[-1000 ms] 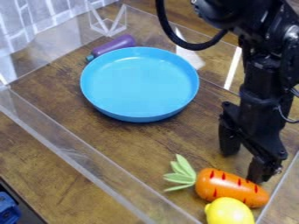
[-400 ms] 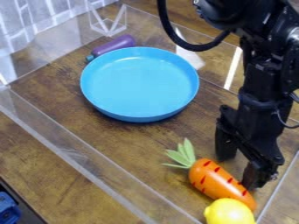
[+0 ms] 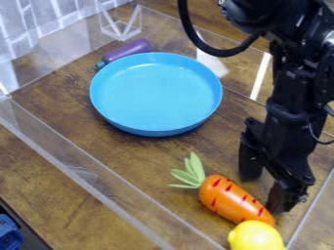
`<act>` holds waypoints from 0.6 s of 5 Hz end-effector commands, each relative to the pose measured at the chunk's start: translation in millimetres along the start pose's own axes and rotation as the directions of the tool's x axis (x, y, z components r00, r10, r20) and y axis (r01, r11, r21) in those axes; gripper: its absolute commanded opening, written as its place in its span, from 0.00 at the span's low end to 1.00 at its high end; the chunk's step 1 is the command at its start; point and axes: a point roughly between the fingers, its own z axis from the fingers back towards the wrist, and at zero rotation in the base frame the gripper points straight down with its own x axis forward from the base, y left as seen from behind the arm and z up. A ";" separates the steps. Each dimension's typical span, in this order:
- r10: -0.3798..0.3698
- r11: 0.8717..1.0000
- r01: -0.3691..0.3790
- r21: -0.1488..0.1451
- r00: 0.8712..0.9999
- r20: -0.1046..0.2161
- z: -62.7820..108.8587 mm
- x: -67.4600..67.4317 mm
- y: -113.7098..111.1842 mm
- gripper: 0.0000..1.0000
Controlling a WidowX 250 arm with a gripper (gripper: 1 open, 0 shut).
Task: Move the carrot to the left side
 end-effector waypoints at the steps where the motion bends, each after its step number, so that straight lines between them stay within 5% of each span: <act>1: -0.031 1.000 0.030 -0.005 0.998 -0.059 -10.0 -7.6 -2.5 1.00; 3: -0.039 0.999 0.040 0.003 0.995 -0.091 -11.2 -11.2 2.1 1.00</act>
